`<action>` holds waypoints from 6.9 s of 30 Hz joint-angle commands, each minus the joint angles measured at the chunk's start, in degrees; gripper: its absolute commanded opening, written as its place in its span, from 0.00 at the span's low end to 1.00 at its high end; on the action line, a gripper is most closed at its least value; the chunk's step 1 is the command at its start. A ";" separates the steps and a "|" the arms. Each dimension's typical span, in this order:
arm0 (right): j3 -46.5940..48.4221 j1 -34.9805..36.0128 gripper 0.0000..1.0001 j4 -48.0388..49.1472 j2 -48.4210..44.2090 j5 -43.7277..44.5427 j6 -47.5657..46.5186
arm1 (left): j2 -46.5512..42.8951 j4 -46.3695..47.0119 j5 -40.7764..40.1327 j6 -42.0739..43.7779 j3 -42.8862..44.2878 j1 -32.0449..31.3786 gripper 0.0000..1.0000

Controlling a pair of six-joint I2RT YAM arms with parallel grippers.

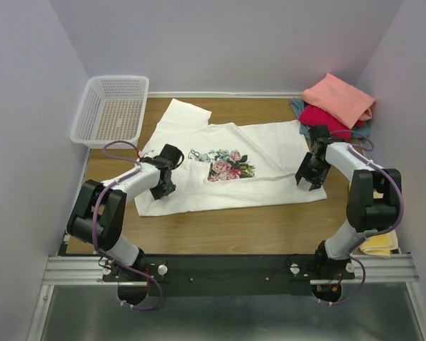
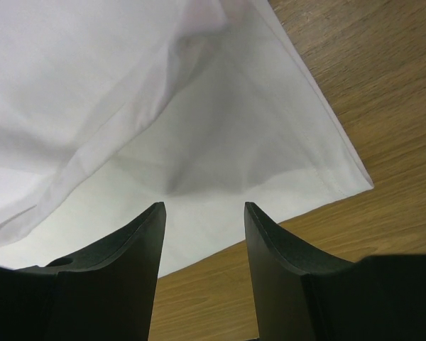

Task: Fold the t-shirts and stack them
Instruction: Fold the tshirt

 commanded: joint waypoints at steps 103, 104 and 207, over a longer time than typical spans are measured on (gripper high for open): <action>10.79 1.41 0.58 3.88 0.47 5.20 10.57 | 65.61 0.50 8.01 30.03 96.55 13.93 0.55; 11.15 1.41 0.58 3.88 0.73 5.03 10.57 | 66.05 0.15 8.36 30.20 96.91 13.93 0.56; 48.50 0.00 0.10 -5.35 38.71 17.33 8.99 | 55.24 0.94 11.44 39.70 88.30 12.44 0.00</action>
